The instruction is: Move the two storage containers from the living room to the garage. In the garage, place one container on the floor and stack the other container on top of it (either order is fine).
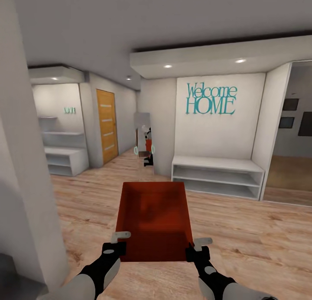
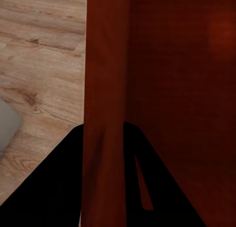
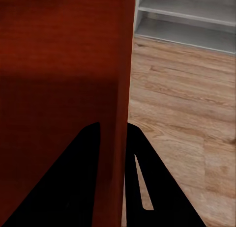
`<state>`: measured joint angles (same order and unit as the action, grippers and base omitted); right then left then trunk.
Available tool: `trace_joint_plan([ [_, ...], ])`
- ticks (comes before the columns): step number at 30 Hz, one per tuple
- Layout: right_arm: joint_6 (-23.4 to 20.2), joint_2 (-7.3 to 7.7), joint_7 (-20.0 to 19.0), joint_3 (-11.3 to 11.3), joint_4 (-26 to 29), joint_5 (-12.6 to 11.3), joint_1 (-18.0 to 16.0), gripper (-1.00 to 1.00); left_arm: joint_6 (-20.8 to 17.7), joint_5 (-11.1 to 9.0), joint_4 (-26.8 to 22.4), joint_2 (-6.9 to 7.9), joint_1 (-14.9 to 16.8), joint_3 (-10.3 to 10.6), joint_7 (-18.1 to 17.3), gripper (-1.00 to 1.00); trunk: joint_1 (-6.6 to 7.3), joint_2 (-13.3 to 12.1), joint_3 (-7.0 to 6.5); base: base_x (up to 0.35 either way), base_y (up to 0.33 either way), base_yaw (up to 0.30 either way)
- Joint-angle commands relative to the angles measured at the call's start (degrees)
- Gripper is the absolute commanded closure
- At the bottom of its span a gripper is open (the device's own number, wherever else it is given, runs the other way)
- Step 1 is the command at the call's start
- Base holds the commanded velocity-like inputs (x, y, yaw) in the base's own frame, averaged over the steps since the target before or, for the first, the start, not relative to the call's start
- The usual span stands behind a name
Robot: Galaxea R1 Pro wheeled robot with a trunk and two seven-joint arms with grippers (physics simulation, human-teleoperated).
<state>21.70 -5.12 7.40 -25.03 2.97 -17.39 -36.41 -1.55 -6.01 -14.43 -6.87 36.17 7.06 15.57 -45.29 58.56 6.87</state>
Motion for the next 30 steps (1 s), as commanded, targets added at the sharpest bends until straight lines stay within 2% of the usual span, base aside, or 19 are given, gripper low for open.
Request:
trace_joint_plan([
  [1, 0.4, 0.02, 0.2, 0.2, 0.1, -0.7, -0.1, 1.00, -0.2, -0.7, 0.1, 0.81, 0.0, -0.9, 0.7, 1.00, -0.04, 0.1, 0.08, 0.323, 0.000, 0.000],
  [25, 0.4, 0.02, 0.2, 0.2, 0.1, -0.7, -0.1, 1.00, -0.2, -0.7, 0.1, 1.06, 0.0, -0.9, 0.7, 1.00, -0.04, 0.1, 0.08, 0.323, 0.000, 0.000],
  [30, 0.4, 0.02, 0.2, 0.2, 0.1, -0.7, -0.1, 1.00, -0.2, -0.7, 0.1, 1.06, 0.0, -0.9, 0.7, 1.00, -0.04, 0.1, 0.08, 0.323, 0.000, 0.139],
])
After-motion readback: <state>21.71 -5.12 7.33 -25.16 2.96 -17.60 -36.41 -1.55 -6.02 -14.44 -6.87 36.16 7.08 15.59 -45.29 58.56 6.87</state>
